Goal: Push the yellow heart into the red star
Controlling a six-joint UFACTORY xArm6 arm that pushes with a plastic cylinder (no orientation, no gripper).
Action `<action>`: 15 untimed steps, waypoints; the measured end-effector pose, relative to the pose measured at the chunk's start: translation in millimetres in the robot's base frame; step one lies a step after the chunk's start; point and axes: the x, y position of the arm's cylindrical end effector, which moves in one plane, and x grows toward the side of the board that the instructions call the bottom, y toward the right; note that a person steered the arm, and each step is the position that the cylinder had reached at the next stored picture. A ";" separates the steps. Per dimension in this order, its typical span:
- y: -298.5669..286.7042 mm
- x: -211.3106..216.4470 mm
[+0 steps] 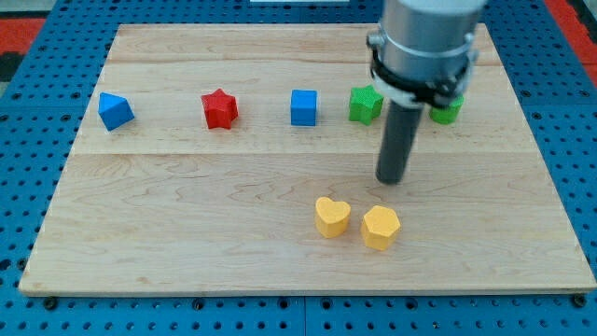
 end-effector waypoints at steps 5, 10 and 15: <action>-114.4 -6.8; -189.2 -75.5; -292.9 -94.4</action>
